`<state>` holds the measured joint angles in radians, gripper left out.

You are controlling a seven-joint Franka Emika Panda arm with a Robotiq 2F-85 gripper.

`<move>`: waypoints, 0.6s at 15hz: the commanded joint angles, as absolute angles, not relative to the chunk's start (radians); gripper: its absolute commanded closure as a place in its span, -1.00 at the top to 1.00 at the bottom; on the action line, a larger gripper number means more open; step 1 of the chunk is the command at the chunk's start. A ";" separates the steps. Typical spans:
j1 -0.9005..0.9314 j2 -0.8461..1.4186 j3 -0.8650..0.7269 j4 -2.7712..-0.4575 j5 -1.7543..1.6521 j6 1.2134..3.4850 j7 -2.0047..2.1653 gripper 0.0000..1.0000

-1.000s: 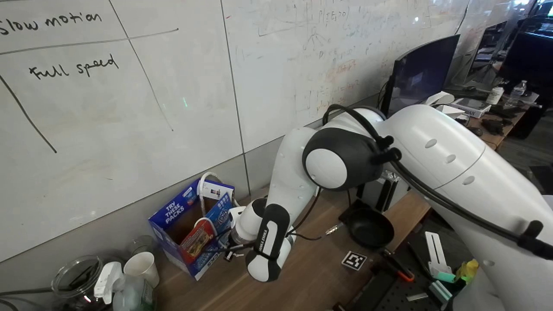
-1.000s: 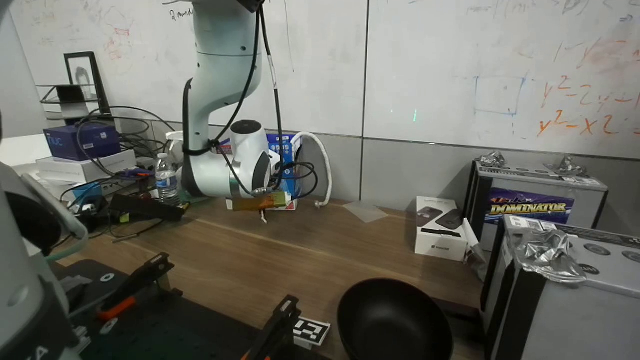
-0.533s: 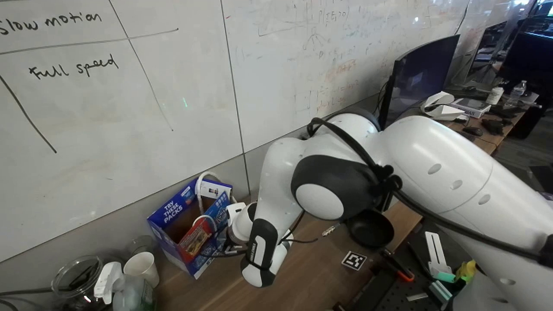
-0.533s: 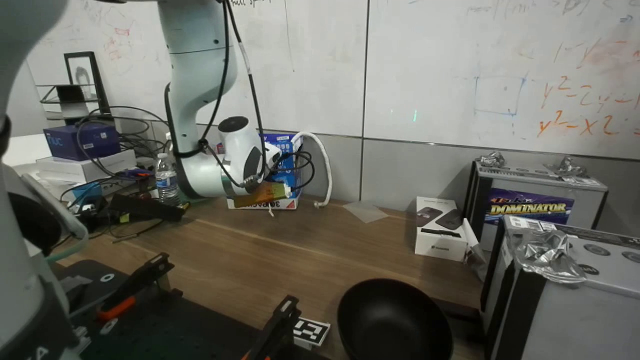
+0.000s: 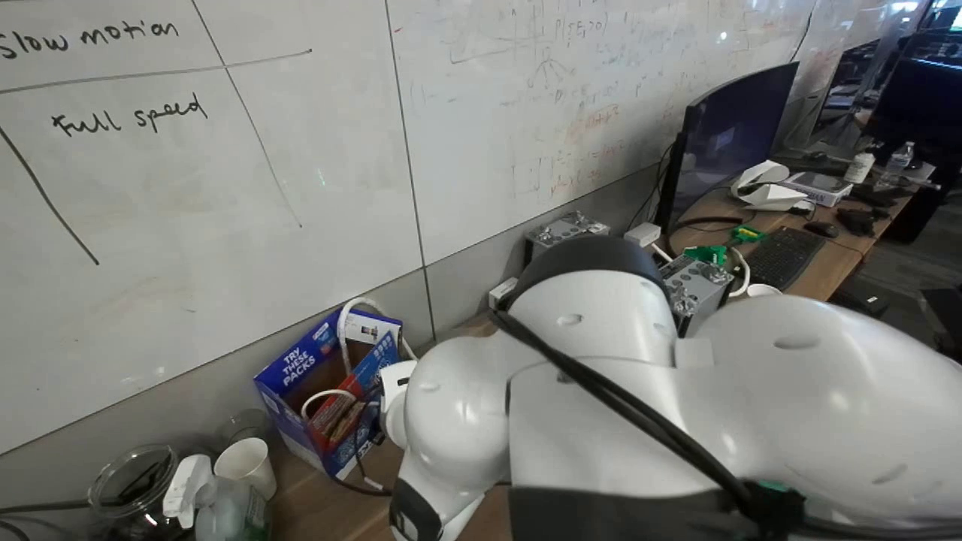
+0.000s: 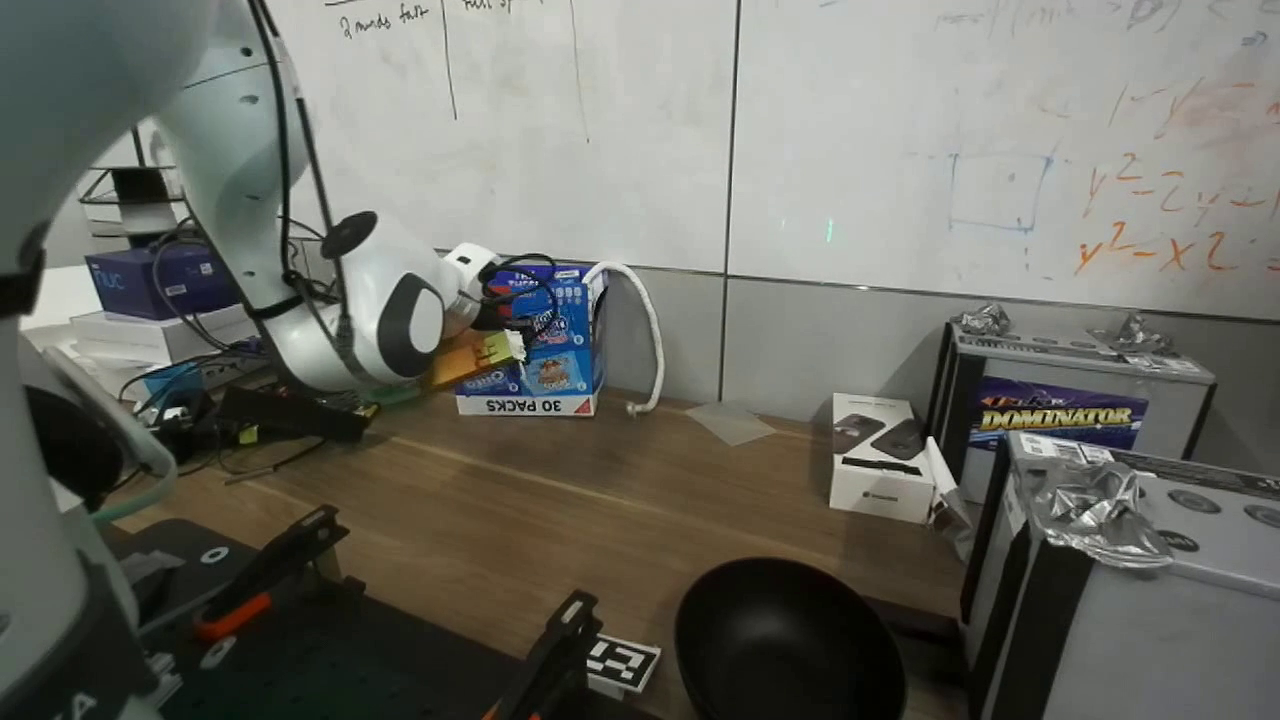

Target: Put the strings in the blue box

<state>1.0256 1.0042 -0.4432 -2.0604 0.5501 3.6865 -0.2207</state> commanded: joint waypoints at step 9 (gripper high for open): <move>1.415 1.043 -0.695 -2.116 1.014 3.875 -0.300 -0.90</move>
